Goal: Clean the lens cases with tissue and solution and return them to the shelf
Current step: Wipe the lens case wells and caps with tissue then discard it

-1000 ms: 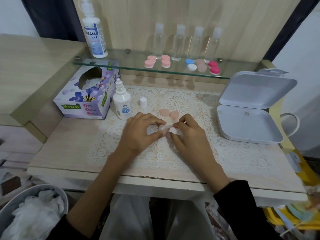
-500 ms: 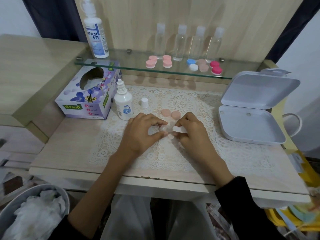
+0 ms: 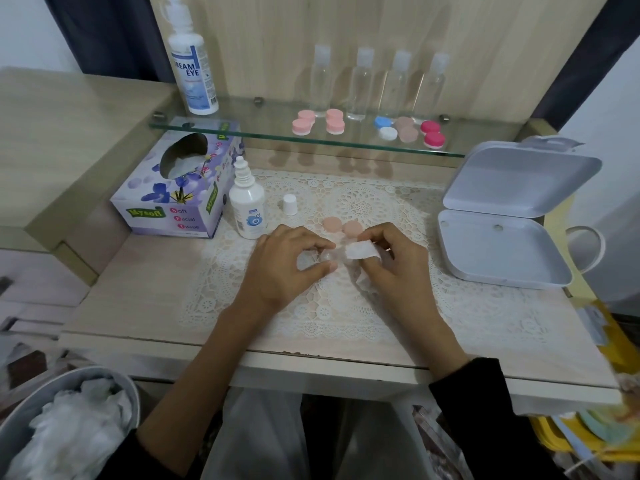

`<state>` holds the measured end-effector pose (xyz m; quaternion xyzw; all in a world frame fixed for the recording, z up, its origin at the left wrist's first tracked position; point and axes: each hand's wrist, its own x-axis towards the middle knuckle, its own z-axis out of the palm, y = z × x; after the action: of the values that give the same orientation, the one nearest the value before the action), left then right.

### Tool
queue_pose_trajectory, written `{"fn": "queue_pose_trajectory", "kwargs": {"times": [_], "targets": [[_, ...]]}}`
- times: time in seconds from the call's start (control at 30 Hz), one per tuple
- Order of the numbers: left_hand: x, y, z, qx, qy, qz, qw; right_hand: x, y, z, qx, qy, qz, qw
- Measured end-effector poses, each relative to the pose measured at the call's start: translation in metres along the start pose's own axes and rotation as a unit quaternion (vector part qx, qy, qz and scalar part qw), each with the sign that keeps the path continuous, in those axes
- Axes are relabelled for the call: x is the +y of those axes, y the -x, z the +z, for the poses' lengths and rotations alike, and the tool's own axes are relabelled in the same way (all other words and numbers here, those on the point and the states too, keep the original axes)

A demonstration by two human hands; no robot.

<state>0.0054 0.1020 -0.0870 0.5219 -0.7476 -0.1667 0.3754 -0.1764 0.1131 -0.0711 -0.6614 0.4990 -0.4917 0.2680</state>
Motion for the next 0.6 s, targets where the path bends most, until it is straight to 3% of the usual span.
{"fn": "queue_pose_trajectory", "kwargs": {"times": [0.17, 0.4, 0.6], "targets": [[0.000, 0.000, 0.000, 0.000, -0.006, 0.005, 1.000, 0.007, -0.001, 0.004, 0.013, 0.126, -0.102, 0.987], [0.000, 0.000, -0.001, -0.003, -0.020, 0.004, 1.000, 0.006, 0.007, 0.008, -0.021, 0.236, -0.157, 0.959], [0.000, 0.000, -0.001, -0.003, -0.024, 0.006, 1.000, -0.006, 0.011, 0.009, 0.014, 0.320, -0.178, 0.930]]}}
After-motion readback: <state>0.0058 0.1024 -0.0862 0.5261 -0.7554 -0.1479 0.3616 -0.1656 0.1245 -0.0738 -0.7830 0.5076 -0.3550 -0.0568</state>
